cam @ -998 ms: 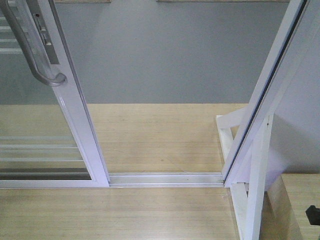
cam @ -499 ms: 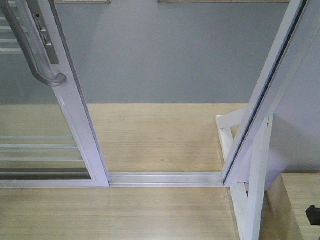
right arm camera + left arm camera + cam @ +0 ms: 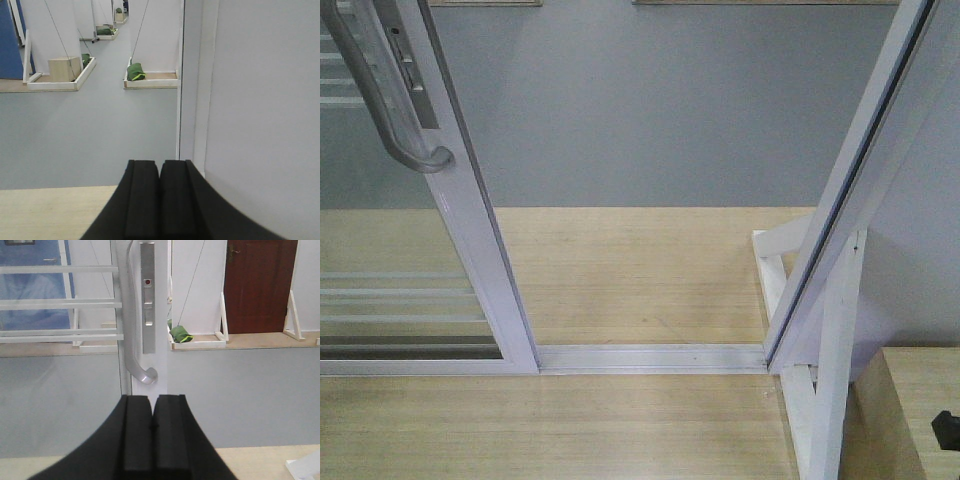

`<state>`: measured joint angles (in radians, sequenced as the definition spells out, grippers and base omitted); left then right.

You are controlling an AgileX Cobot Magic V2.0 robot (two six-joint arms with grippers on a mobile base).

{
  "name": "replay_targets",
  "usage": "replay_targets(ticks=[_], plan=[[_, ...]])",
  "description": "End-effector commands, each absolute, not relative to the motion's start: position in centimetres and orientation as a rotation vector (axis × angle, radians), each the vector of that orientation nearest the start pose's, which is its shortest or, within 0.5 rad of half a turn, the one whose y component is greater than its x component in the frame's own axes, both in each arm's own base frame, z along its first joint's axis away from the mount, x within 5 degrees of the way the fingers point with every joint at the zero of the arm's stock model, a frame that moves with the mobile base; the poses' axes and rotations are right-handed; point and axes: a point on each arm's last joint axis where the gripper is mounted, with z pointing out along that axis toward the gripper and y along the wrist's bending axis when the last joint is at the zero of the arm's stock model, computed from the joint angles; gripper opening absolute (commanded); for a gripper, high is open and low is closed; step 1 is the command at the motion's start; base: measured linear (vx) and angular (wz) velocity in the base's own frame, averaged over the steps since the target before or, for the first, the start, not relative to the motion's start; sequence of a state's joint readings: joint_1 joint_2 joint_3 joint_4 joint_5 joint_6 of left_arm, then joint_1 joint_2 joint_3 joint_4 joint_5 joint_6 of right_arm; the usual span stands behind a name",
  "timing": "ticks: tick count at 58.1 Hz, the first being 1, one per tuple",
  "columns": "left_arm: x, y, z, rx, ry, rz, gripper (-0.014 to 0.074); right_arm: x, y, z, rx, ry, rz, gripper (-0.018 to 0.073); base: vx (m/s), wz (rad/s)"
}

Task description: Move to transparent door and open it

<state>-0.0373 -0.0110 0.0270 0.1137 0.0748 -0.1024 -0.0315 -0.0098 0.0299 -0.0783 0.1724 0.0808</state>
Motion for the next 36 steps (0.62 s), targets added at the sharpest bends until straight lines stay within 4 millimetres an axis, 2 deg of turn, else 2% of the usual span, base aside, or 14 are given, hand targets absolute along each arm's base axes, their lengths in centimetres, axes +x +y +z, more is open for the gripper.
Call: replay_targets(ticks=[1, 36], plan=[[5.75, -0.24, 19.51, 0.036, 1.52, -0.03, -0.0006, 5.66, -0.28, 19.09, 0.028, 1.6, -0.041, -0.0008, 0.0, 0.0], [5.75, -0.24, 19.51, 0.036, 1.52, -0.03, -0.0006, 5.66, -0.28, 19.07, 0.028, 1.603, -0.041, -0.0008, 0.0, 0.0]])
